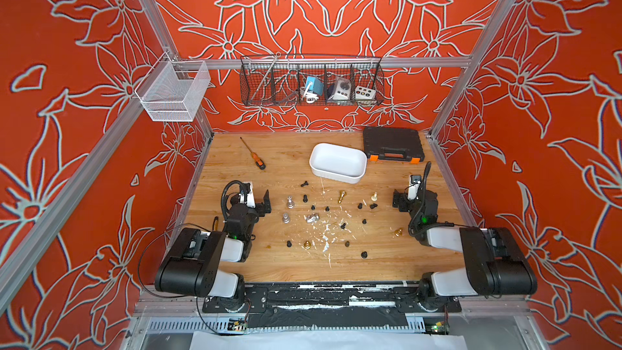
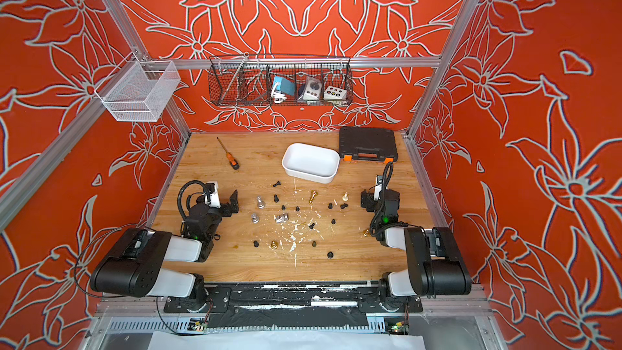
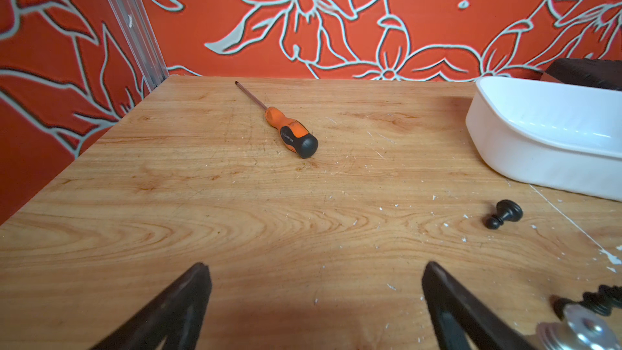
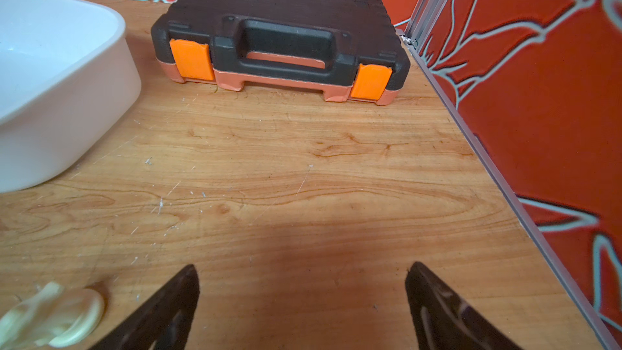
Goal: Put the chess pieces into the storage box
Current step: Pick up the chess piece at the center of the board.
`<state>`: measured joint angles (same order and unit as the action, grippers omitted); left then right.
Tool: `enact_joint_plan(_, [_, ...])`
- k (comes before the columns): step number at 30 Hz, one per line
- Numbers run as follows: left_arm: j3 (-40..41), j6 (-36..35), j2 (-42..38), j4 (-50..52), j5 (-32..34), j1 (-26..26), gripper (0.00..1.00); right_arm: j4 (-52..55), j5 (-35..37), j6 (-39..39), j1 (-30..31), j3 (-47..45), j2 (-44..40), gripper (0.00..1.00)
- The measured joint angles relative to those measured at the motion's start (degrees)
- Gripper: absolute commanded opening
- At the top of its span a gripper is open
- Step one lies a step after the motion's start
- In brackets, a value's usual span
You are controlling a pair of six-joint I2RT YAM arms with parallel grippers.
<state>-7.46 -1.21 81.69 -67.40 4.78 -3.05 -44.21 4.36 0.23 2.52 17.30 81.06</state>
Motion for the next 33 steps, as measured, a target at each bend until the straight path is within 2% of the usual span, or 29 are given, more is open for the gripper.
enact_joint_plan(10, [-0.2, 0.5, -0.9, 1.3, 1.0, 0.0, 0.98, -0.1, 0.2, -0.1, 0.0, 0.0, 0.0, 0.98])
enact_joint_plan(13, [-4.3, 2.7, -5.9, 12.1, 4.9, 0.0, 0.99, 3.3, 1.4, 0.0, 0.0, 0.5, -2.5, 0.98])
enact_joint_plan(15, [-10.0, 3.7, -10.6, 20.6, 6.3, 0.1, 0.98, 11.1, 2.1, 0.7, 0.0, 3.2, -7.5, 0.98])
enact_joint_plan(18, [-15.5, 5.2, -18.6, 28.1, 5.4, 0.0, 0.98, 21.3, 1.6, 2.9, 0.1, 9.7, -15.2, 0.98])
enact_joint_plan(21, [-17.5, 7.2, -26.4, 33.4, 1.6, 0.0, 0.98, 30.1, -0.7, 5.6, 0.2, 15.8, -21.2, 0.98])
enact_joint_plan(24, [-18.7, 9.1, -30.6, 38.6, -3.8, 0.0, 0.98, 38.9, -3.3, 7.9, 0.7, 20.3, -23.8, 0.97])
enact_joint_plan(33, [-20.7, 16.1, -32.2, 52.8, -19.3, -0.3, 0.98, 59.2, -11.7, 10.9, 3.3, 23.2, -25.5, 0.96])
